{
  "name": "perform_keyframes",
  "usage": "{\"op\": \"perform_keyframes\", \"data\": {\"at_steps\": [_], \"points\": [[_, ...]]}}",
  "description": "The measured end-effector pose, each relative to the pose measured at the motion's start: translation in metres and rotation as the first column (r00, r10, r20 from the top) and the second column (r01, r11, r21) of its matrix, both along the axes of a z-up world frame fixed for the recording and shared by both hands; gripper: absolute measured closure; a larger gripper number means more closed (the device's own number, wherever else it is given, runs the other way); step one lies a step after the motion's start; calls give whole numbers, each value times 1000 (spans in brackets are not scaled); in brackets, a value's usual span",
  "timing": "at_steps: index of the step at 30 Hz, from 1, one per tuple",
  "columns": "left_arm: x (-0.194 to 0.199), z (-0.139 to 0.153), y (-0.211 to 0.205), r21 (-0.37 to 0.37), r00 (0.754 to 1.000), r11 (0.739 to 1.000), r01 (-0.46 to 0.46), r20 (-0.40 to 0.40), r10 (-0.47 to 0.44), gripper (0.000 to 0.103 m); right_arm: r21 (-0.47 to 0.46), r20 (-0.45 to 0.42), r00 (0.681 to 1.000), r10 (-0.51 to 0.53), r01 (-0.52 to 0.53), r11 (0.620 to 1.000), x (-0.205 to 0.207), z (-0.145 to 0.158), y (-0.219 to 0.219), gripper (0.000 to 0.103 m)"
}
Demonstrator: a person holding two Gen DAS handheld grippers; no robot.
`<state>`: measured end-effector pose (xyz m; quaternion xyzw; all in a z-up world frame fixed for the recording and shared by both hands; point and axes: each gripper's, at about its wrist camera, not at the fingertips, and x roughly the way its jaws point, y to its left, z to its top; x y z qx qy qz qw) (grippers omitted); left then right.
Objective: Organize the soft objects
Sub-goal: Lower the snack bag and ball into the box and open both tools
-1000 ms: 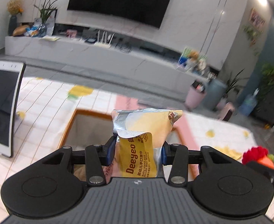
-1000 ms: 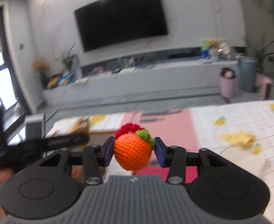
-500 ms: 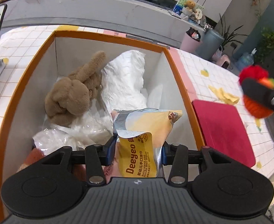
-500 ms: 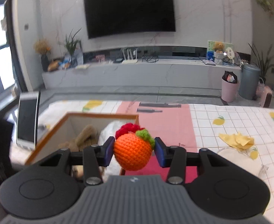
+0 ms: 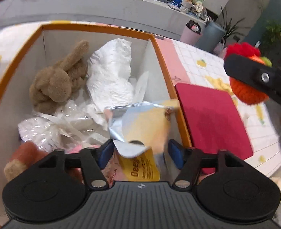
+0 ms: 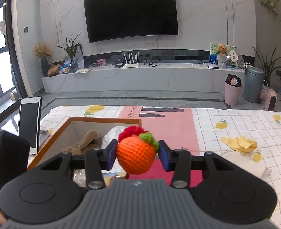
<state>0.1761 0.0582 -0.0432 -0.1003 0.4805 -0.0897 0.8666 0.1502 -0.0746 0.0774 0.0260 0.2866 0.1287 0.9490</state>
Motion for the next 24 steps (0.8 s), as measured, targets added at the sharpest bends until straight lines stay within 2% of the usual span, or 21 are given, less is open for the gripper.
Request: {"op": "perform_keyframes", "data": {"at_steps": [1, 3, 6, 8, 10, 14, 18, 22, 24], "points": [[-1, 2, -1, 14, 1000, 1000, -5, 5, 5, 15, -3, -1, 1000, 0, 0, 1000, 0, 0, 0, 58], [-2, 6, 4, -9, 1000, 1000, -10, -6, 10, 14, -8, -3, 1000, 1, -1, 1000, 0, 0, 0, 58], [-1, 17, 21, -107, 999, 994, -14, -42, 10, 14, -13, -3, 1000, 5, -5, 1000, 0, 0, 1, 58], [-1, 24, 40, -189, 998, 981, -49, -49, 40, 15, -17, -8, 1000, 13, -13, 1000, 0, -2, 1, 58], [-3, 31, 57, -221, 996, 972, -79, -53, 69, 15, -8, -17, 1000, 22, -22, 1000, 1, -3, 0, 57], [-10, 47, 77, -172, 994, 980, -96, 30, 103, 15, 48, -78, 995, 62, -59, 997, 8, -6, -2, 57], [-16, 58, 88, -106, 990, 990, -96, 95, 107, 15, 82, -133, 973, 189, -179, 980, 12, -9, 16, 57], [-21, 61, 87, 12, 990, 998, -66, 125, 64, 15, -1, -195, 939, 283, -289, 957, 14, -21, 59, 57], [-22, 59, 91, 34, 990, 997, -71, 124, 66, 15, -52, -226, 924, 309, -329, 943, 15, -31, 79, 57]]}}
